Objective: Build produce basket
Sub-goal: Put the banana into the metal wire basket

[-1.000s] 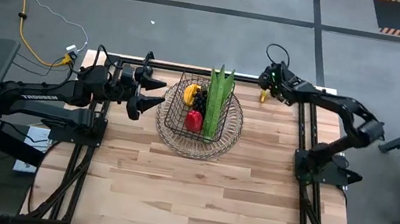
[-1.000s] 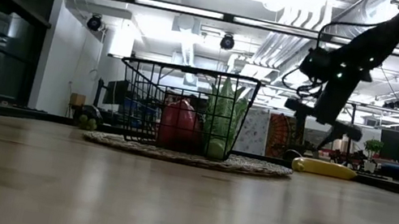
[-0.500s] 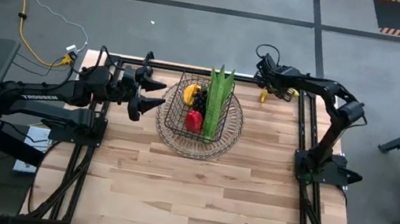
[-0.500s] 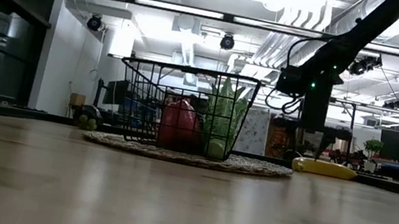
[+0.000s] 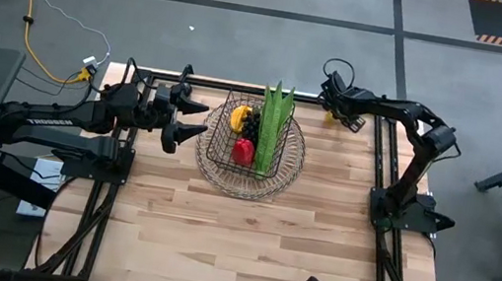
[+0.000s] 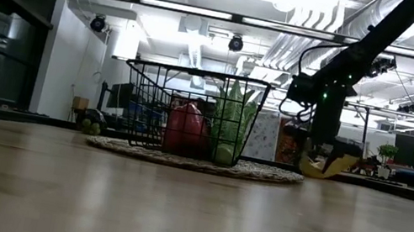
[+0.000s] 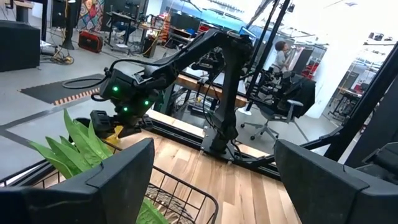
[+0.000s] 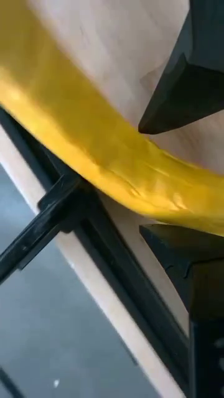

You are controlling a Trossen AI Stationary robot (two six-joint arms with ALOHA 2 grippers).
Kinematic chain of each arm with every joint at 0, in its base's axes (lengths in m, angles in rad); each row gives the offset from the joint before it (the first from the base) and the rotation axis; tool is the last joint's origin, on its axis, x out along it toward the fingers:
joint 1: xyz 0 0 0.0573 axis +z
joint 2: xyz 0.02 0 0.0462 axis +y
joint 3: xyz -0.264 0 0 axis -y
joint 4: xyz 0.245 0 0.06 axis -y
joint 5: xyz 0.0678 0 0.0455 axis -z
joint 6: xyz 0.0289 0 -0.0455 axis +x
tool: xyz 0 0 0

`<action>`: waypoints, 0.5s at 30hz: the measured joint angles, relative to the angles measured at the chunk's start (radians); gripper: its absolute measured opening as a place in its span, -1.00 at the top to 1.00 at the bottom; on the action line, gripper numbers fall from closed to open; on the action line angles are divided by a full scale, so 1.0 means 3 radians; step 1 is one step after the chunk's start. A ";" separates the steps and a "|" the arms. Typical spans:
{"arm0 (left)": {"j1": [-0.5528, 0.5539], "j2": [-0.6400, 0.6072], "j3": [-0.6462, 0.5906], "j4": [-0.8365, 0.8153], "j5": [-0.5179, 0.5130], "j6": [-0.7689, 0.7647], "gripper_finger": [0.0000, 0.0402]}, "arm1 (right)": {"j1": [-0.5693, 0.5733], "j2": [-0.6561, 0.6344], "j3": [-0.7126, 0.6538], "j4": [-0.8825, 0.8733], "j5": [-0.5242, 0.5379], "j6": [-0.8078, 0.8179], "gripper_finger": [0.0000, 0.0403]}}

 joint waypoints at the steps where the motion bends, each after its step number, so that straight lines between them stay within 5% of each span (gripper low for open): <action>1: 0.0000 0.0000 0.0000 0.0000 0.0000 -0.0001 -0.59 | 0.0000 0.0005 0.0001 0.0012 0.0003 0.0012 -0.19; 10: 0.0000 0.0000 0.0000 0.0000 0.0000 0.0001 -0.59 | -0.0002 0.0192 0.0014 0.0052 -0.0142 0.0050 -0.18; 15: 0.0000 0.0000 0.0000 0.0000 0.0000 0.0002 -0.59 | 0.0017 0.0146 0.0005 -0.0015 -0.0143 -0.0147 0.04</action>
